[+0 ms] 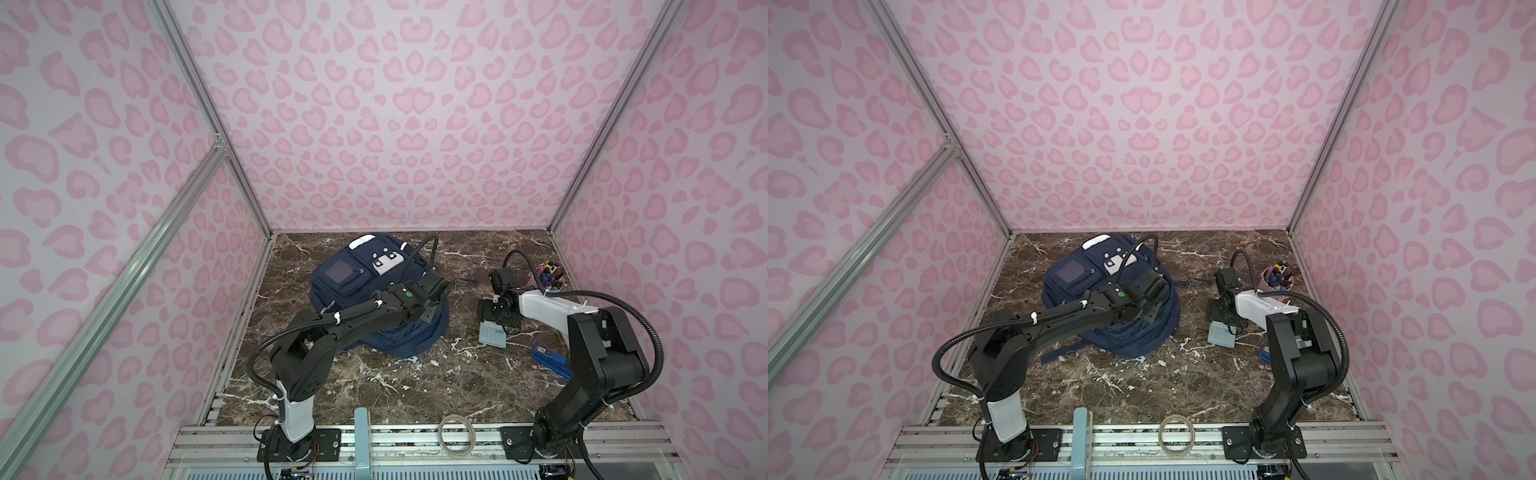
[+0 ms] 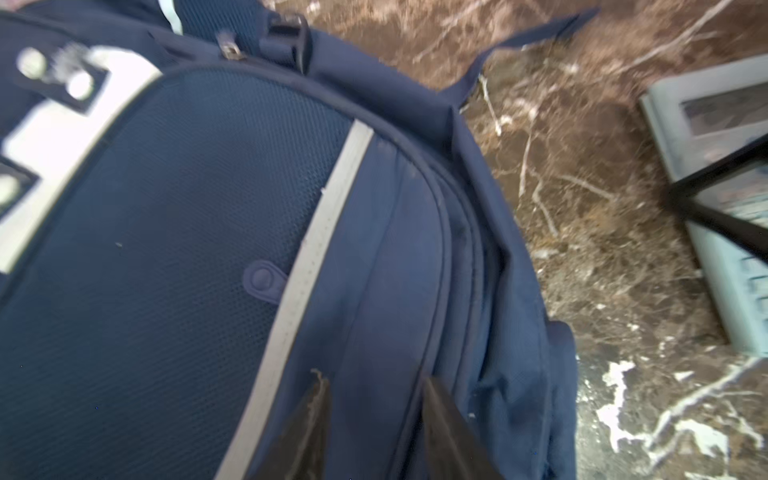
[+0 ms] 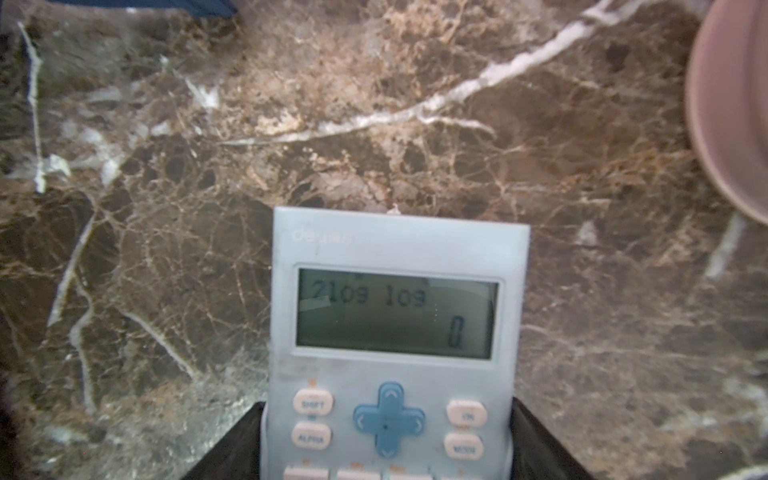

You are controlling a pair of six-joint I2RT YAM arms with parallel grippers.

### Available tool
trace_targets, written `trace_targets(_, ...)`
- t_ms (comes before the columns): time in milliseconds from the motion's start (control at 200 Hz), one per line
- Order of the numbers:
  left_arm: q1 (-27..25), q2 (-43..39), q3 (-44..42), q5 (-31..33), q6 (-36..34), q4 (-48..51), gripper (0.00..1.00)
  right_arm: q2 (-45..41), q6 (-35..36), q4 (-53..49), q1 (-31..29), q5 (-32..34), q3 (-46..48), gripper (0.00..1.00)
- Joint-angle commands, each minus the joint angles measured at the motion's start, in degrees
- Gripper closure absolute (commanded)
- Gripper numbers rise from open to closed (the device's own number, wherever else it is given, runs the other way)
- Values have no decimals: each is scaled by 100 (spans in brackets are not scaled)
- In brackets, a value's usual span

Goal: Pack the student bag
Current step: 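Grasp the light-blue calculator with the right gripper while the left holds the backpack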

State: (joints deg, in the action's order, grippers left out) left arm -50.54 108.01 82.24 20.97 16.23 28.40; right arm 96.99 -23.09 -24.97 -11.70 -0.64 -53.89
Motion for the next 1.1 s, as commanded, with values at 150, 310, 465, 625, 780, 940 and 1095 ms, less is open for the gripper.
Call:
trace_targets(150,18,379,527,534,-162,495,77,-75,-20,-304,-54,-438,91,21)
trace_targets(310,8,471,558,681,-248,544,67,53,-19,-471,-95,-62,31,16)
trace_targets(465,1,695,592,683,-286,570,49,104,-11,-518,-113,-65,-9,12)
trace_targets(625,-1,722,559,566,-303,458,36,80,0,-500,-108,-94,16,11)
trace_targets(780,-34,547,420,548,-311,349,22,48,-11,-496,-111,-92,24,10)
trace_targets(940,-34,624,357,627,-324,284,17,74,-2,-482,-104,-103,26,10)
trace_targets(1095,-29,746,374,774,-263,313,17,49,8,-474,-104,-103,26,11)
